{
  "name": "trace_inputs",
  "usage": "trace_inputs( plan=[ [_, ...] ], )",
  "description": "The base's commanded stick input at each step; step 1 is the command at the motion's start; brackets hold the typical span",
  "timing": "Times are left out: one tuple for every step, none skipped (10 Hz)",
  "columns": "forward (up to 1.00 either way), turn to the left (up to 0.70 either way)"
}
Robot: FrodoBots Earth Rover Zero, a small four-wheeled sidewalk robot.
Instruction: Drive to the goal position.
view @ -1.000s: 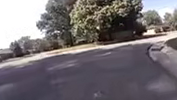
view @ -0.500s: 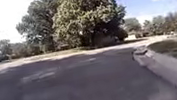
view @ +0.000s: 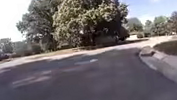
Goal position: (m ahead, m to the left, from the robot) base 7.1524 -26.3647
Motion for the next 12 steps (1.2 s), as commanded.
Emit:
trace_inputs(
  plan=[
    [1.0, 0.0],
    [1.0, 0.0],
    [1.0, 0.0],
    [1.0, -0.05],
    [1.0, -0.29],
    [1.0, -0.35],
    [1.0, -0.16],
    [1.0, 0.0],
    [1.0, 0.0],
    [1.0, 0.0],
    [1.0, 0.0],
    [1.0, 0.0]
  ],
)
